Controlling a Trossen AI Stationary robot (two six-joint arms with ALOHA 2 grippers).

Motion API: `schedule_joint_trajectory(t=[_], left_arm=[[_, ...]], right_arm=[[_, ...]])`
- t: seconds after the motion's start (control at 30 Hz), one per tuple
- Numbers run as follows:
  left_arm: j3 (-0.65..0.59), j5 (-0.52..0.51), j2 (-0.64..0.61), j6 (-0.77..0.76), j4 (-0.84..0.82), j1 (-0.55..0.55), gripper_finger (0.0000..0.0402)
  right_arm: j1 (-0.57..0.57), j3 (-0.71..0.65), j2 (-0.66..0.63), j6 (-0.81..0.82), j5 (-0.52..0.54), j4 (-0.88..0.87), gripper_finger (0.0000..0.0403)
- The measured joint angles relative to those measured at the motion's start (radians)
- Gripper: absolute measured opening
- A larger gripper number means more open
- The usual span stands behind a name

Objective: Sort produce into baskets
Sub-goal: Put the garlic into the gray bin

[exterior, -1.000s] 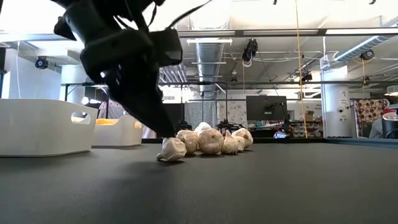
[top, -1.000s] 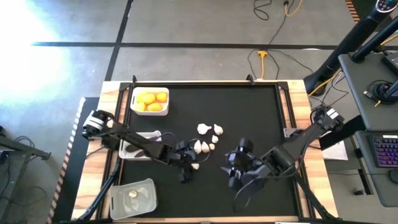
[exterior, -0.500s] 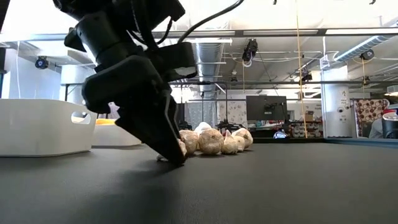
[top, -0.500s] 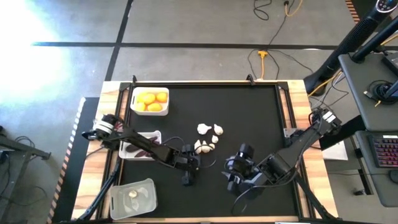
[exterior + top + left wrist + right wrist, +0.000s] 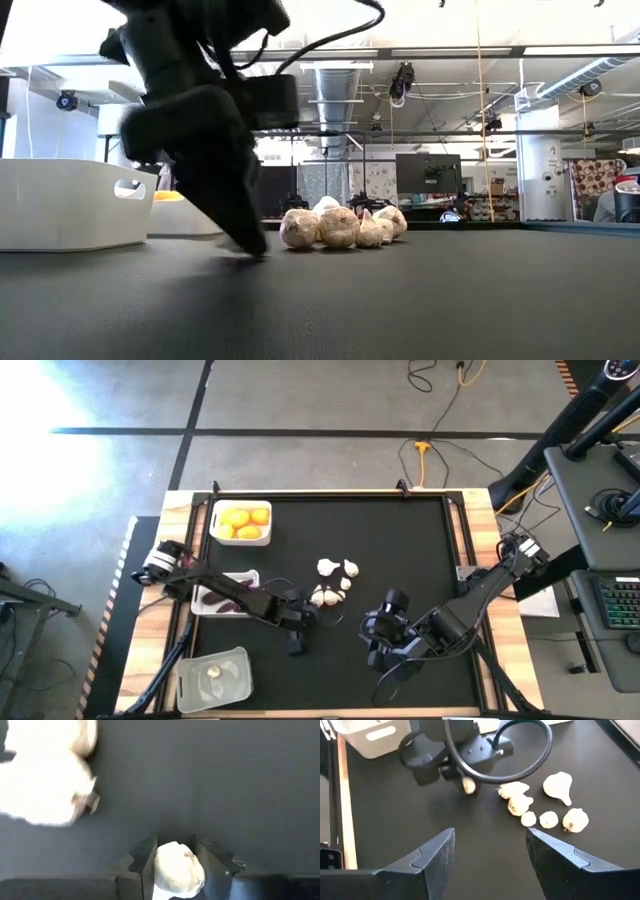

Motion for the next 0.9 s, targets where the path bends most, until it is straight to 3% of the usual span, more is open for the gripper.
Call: schedule_joint_trajectory(t=[0.23, 0.47, 0.7, 0.9], left_arm=[[0.137, 0.1, -0.152, -0.084, -0.385, -0.039, 0.0097], [0.291, 0.215, -0.232, -0.31, -0.687, -0.235, 0.0097], [0.244, 0.279, -0.222, -0.714, -0.684, -0.479, 0.0096], [0.123, 0.282, -0.218, -1.134, -0.662, -0.58, 0.0096]], right_arm=[[-0.018, 0.0, -0.002, -0.07, 0.001, -0.005, 0.0237], [-0.052, -0.004, -0.002, -0.143, 0.001, -0.012, 0.0237], [-0.086, -0.033, -0.002, -0.195, 0.001, -0.014, 0.0237], [-0.114, -0.054, -0.002, -0.258, -0.001, -0.014, 0.0237]])
